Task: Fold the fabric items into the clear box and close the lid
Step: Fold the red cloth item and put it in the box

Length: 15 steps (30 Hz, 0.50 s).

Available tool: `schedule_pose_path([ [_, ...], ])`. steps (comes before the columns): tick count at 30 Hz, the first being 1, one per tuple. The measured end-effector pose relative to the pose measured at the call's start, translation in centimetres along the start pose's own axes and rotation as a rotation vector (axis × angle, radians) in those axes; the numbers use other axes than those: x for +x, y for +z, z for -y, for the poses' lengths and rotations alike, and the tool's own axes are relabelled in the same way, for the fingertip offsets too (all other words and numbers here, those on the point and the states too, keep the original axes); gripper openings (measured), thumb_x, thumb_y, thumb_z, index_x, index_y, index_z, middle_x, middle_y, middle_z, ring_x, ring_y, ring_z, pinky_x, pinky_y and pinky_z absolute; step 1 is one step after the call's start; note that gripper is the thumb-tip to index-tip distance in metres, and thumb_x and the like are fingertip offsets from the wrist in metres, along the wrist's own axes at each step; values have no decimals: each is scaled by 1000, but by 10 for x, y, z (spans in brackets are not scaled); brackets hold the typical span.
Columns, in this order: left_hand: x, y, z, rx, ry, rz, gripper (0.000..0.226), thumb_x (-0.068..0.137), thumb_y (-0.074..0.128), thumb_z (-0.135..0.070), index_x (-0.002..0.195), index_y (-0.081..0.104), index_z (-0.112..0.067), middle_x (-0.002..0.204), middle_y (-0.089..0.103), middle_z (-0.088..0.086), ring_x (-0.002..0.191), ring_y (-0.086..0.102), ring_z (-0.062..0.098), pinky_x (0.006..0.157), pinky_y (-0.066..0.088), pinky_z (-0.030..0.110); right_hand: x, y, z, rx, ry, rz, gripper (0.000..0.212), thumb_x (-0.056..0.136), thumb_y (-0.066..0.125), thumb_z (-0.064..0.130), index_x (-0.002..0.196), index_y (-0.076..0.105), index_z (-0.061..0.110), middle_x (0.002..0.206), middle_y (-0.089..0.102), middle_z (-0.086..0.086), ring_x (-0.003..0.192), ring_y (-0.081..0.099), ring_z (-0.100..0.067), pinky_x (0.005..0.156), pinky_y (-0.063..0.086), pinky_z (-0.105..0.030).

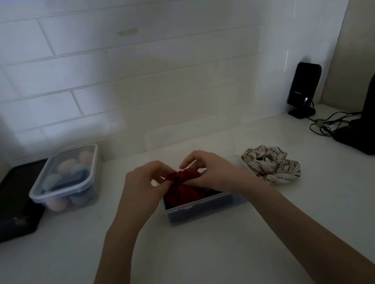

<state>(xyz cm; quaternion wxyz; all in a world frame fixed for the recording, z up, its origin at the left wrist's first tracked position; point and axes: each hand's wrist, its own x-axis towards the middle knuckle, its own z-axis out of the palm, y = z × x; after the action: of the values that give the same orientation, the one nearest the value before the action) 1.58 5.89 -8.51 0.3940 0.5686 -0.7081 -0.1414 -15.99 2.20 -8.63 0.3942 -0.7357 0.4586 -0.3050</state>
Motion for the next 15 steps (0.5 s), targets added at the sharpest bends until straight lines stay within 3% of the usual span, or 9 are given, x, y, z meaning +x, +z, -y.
schedule_pose_path([
  [3, 0, 1, 0, 140, -5, 60, 17, 75, 70, -9, 83, 74, -23, 72, 57, -17, 76, 55, 8, 71, 40, 18, 1, 2, -1, -102, -14, -14, 30, 78, 75, 18, 92, 48, 20, 84, 65, 0, 72, 60, -16, 69, 53, -33],
  [6, 1, 0, 0, 226, 39, 92, 17, 78, 68, -14, 87, 75, -27, 81, 58, -12, 87, 53, 13, 80, 44, 31, 1, 5, 2, -220, -115, -37, 24, 76, 76, 16, 68, 54, 21, 70, 61, 6, 76, 62, -17, 74, 56, -39],
  [8, 1, 1, 1, 254, 52, 98, 17, 80, 66, -20, 90, 74, -31, 86, 59, -12, 90, 51, 13, 81, 43, 32, 2, 9, 4, -242, -108, -52, 22, 75, 77, 16, 63, 60, 20, 67, 62, 4, 73, 61, -16, 74, 56, -36],
  [10, 1, 1, 3, 279, 59, 78, 15, 82, 65, -23, 91, 73, -31, 89, 60, -10, 91, 50, 14, 80, 42, 32, 3, 12, 5, -302, -81, -55, 11, 78, 76, 22, 74, 71, 13, 73, 64, -1, 70, 57, -11, 68, 52, -25],
  [12, -1, 1, 4, 250, 76, 40, 15, 80, 67, -22, 92, 73, -28, 88, 60, -9, 87, 50, 13, 76, 41, 27, 2, 13, 5, -407, -61, -65, 18, 81, 71, 28, 89, 76, 12, 70, 55, 9, 64, 47, -3, 60, 37, -14],
  [13, -2, 0, 3, 204, 85, 30, 15, 79, 69, -21, 92, 73, -27, 86, 60, -10, 84, 51, 12, 74, 40, 24, 1, 12, 6, -427, -55, -65, 21, 83, 69, 28, 95, 76, 13, 70, 54, 12, 62, 44, -2, 59, 34, -14],
  [15, -5, -2, 0, 111, 84, 58, 14, 76, 72, -21, 88, 74, -26, 80, 64, -12, 78, 55, 8, 71, 41, 18, 1, 11, 6, -409, -39, -28, 22, 86, 66, 25, 102, 75, 14, 81, 68, 2, 69, 52, -5, 67, 39, -17],
])
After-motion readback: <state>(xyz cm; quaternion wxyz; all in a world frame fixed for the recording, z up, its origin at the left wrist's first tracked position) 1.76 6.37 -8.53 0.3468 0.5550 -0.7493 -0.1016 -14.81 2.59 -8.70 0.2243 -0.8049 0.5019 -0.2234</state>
